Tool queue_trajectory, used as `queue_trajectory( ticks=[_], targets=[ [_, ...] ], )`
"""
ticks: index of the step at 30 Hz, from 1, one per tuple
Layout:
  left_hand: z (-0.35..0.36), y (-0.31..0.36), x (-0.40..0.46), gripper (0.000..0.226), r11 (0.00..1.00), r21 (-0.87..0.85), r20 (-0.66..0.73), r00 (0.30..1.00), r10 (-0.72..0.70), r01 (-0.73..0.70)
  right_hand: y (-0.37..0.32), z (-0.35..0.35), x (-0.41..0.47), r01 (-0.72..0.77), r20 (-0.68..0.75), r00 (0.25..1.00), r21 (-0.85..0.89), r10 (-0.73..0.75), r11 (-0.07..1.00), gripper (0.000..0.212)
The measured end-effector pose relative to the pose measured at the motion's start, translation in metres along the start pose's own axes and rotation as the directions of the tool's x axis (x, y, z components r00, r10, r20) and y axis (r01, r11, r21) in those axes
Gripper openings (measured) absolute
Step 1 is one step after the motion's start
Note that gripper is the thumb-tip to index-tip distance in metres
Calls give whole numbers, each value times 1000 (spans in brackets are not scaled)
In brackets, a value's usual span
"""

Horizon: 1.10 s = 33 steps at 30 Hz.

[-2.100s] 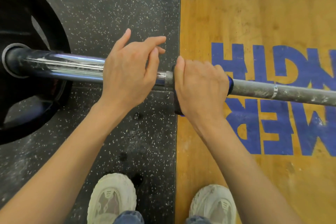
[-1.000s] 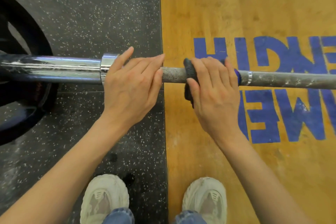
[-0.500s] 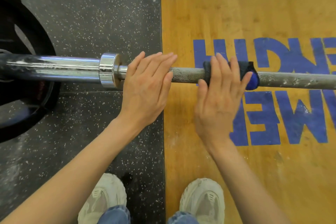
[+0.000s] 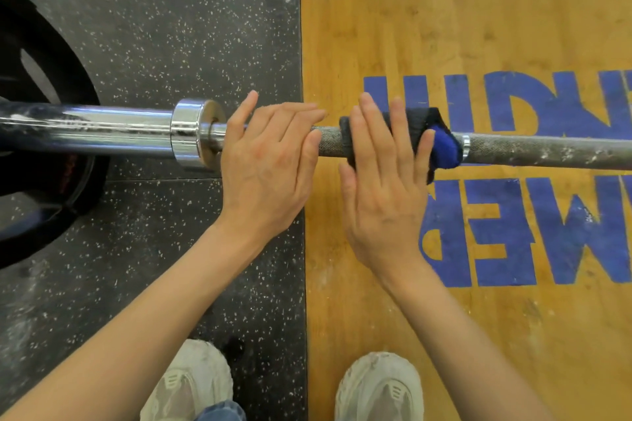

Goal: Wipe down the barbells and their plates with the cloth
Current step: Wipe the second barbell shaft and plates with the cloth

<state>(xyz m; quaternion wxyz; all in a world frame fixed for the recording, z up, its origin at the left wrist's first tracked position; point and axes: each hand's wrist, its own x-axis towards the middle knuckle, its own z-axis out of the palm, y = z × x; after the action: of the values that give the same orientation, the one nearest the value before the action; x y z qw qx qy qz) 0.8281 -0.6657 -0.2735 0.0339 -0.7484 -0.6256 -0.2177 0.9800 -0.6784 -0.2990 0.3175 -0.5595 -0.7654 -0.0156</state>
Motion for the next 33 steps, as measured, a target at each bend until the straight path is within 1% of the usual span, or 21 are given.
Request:
queue_trajectory(
  ticks=[1,2,5,7,9,11,12,13,16,18,19,20,22,23,24,26,28,29,30,31,33],
  targets=[
    [0,-1,2,45,1000,7,4,1000,1,-1,11,-3,-1,46,13,999,-34,-45,998,47],
    [1,-2,3,45,1000,12,3,1000,0,0,23,-5,-3,47,11,999,-63,-47,997,48],
    [3,-3,8,42,1000,16,-6,1000,-9,10,29,-6,-4,-127,-77,989,-39,124,991,50],
    [4,-2,12,43,999,30,-14,1000,-19,20,8,6,-1,-160,-95,982,15,161,987,51],
    [4,-2,16,43,999,43,-11,1000,-24,24,-9,19,1,-59,-69,996,27,61,998,51],
    [3,-4,22,44,998,66,7,1000,-25,24,0,25,4,60,-63,996,-28,-62,998,56],
    [3,-5,25,45,997,70,19,999,-26,25,12,24,5,83,-68,994,-62,-87,995,61],
    [3,-6,28,45,997,69,29,999,-30,28,25,21,5,69,-84,994,-89,-77,994,62],
    [5,-8,37,48,995,79,52,997,-58,54,44,17,7,-59,-178,983,-122,37,991,51],
    [6,-8,44,50,993,99,65,995,-71,65,32,23,13,-95,-191,978,-71,80,993,54],
    [7,-8,47,50,992,109,73,994,-76,68,25,26,17,-72,-174,983,-42,64,997,59],
    [7,-9,51,51,991,116,80,994,-80,71,22,28,22,-15,-152,988,-35,10,999,63],
    [7,-11,58,53,990,118,101,991,-88,76,36,26,30,124,-109,985,-95,-134,988,69],
    [7,-12,61,54,991,112,115,989,-91,78,50,22,32,159,-93,981,-134,-172,978,67],
    [8,-13,65,55,991,103,131,987,-94,81,63,18,33,146,-91,983,-154,-162,977,61],
    [9,-14,72,58,992,92,156,982,-103,89,74,10,33,24,-139,989,-141,-44,990,49],
    [11,-15,79,59,991,97,164,980,-108,93,61,15,38,-67,-152,987,-79,55,995,54],
    [12,-16,82,60,991,97,167,980,-109,93,50,21,42,-61,-124,991,-48,55,997,60],
    [12,-16,85,60,991,98,167,980,-108,92,39,26,46,-16,-92,996,-24,13,1000,64],
    [13,-16,88,61,991,104,164,981,-104,87,32,30,51,59,-69,996,-13,-60,998,66],
    [13,-19,94,64,991,108,171,981,-93,76,38,34,60,190,-42,980,-57,-193,980,66]
  ],
)
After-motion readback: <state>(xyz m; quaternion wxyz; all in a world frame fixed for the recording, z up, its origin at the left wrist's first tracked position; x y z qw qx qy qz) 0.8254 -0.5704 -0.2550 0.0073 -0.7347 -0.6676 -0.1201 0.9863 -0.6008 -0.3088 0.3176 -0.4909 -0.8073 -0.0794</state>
